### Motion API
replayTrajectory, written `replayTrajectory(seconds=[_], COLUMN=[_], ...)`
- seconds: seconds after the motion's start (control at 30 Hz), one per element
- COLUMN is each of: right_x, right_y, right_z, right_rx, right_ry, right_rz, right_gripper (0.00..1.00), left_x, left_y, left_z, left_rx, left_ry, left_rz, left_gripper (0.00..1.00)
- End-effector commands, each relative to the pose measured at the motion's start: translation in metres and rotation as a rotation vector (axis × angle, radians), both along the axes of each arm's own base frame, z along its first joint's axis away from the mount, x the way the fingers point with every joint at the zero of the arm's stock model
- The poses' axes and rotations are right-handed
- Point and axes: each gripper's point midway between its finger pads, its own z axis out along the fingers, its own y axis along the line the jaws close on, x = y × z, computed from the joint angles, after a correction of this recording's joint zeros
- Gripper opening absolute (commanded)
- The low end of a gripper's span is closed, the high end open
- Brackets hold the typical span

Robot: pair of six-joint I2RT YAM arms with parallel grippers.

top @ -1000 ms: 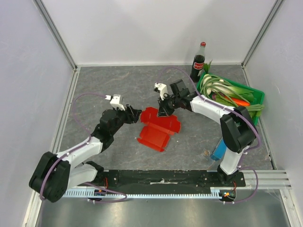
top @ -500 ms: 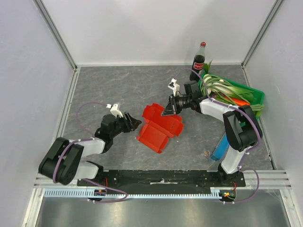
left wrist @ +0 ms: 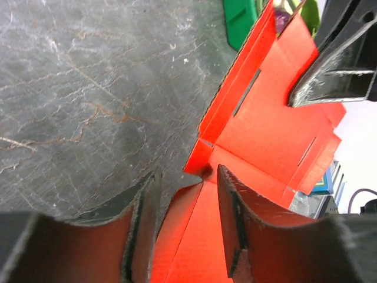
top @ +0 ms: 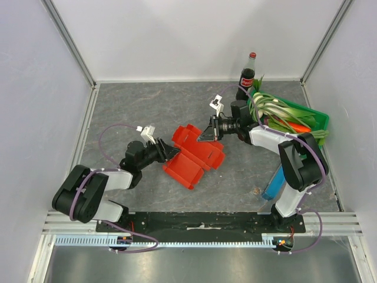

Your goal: Fold the paper box

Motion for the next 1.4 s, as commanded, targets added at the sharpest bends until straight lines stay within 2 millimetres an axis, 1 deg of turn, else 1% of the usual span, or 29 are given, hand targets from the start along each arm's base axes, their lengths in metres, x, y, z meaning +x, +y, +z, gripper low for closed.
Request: replayTrajectory(seconds=[0.0,0.07,0.1,0.2,0.23,0.3,0.33,0.37,0.4,0.43,0.53,0.63,0.67,0.7,0.73,0.8,0.83,0.93,0.97,1.0,1.07,1.1,1.13,1.17,1.2,1.23,1.3,1.33,1.37], right_x=[-0.002,-0.002,-0.002,0.0,-0.001,0.0,0.001,0.0,0.003,0.005,0.004,0.002,0.005,0.004,0.006,0.004,0.0,0.003,0.0,0.005,0.001,0.003,0.001,-0.003,0.0,-0.004,0.001,-0.003,0.003], right_y=[0.002,0.002,0.002,0.006,0.009,0.012,0.016,0.016,0.016,0.016,0.015,0.013,0.014,0.01,0.009,0.011,0.014,0.016,0.013,0.014,0.013,0.015,0.02,0.017,0.017,0.02,0.017,0.021,0.018], right_z=[0.027,0.027,0.026,0.025,0.025,0.021,0.016,0.01,0.01,0.004,-0.002,-0.002,0.004,-0.003,-0.002,-0.004,-0.002,0.008,0.003,0.013,0.009,0.015,0.009,0.0,-0.006,-0.012,-0.025,-0.028,-0.031], right_rx=[0.057,0.055,0.052,0.046,0.041,0.009,-0.024,-0.055,-0.084,-0.121,-0.134,-0.084,-0.034,-0.031,-0.02,-0.012,0.007,0.043,0.0,-0.014,-0.085,-0.106,-0.159,-0.224,-0.273,-0.296,-0.378,-0.4,-0.447], right_ry=[-0.06,-0.06,-0.06,-0.048,-0.049,-0.047,-0.06,-0.08,-0.1,-0.107,-0.078,0.002,0.007,0.054,0.094,0.137,0.203,0.204,0.179,0.125,0.003,-0.064,-0.135,-0.16,-0.244,-0.267,-0.348,-0.382,-0.43], right_rz=[0.014,0.011,0.006,-0.014,-0.022,-0.042,-0.065,-0.069,-0.091,-0.11,-0.115,-0.116,-0.121,-0.136,-0.153,-0.162,-0.177,-0.197,-0.187,-0.186,-0.132,-0.114,-0.1,-0.091,-0.06,-0.034,-0.029,-0.01,-0.037], right_gripper=[0.0,0.0,0.0,0.0,0.0,0.0,0.0,0.0,0.0,0.0,0.0,0.0,0.0,0.0,0.0,0.0,0.0,0.0,0.0,0.0,0.0,0.0,0.0,0.0,0.0,0.0,0.0,0.0,0.0], left_x=[0.012,0.013,0.013,0.009,0.004,0.008,0.003,0.007,0.007,0.006,0.007,0.005,0.003,0.001,0.001,-0.001,-0.001,-0.002,-0.002,-0.001,0.0,0.001,0.001,0.0,-0.001,-0.001,0.0,0.0,0.0], left_y=[0.001,0.003,0.004,-0.002,-0.012,-0.012,-0.018,-0.013,-0.011,-0.011,-0.005,-0.001,0.0,0.001,0.002,-0.001,-0.002,-0.011,-0.012,-0.012,-0.015,-0.017,-0.019,-0.02,-0.019,-0.02,-0.018,-0.019,-0.018], left_z=[0.03,0.029,0.027,0.028,0.029,0.029,0.027,0.026,0.024,0.022,0.011,0.006,0.007,0.005,0.007,0.009,0.009,0.015,0.013,0.014,0.009,0.007,0.005,-0.002,-0.006,-0.008,-0.017,-0.017,-0.018], left_rx=[0.021,0.041,0.056,0.132,0.168,0.234,0.261,0.283,0.292,0.303,0.324,0.323,0.318,0.317,0.316,0.312,0.313,0.29,0.29,0.292,0.307,0.322,0.321,0.326,0.324,0.307,0.311,0.303,0.303], left_ry=[-0.156,-0.171,-0.176,-0.247,-0.284,-0.311,-0.333,-0.339,-0.345,-0.348,-0.319,-0.281,-0.286,-0.287,-0.294,-0.31,-0.315,-0.331,-0.327,-0.328,-0.316,-0.3,-0.289,-0.27,-0.254,-0.239,-0.208,-0.206,-0.203], left_rz=[0.0,0.013,0.019,0.021,-0.007,0.051,0.046,0.094,0.106,0.115,0.146,0.166,0.167,0.163,0.163,0.145,0.135,0.101,0.096,0.097,0.082,0.069,0.062,0.054,0.055,0.062,0.078,0.08,0.086], left_gripper=[0.44,0.36,0.28,0.19,0.17,0.13,0.12,0.12,0.11,0.11,0.11,0.11,0.11,0.11,0.11,0.11,0.11,0.11,0.11,0.11,0.11,0.11,0.11,0.11,0.12,0.12,0.13,0.13,0.13])
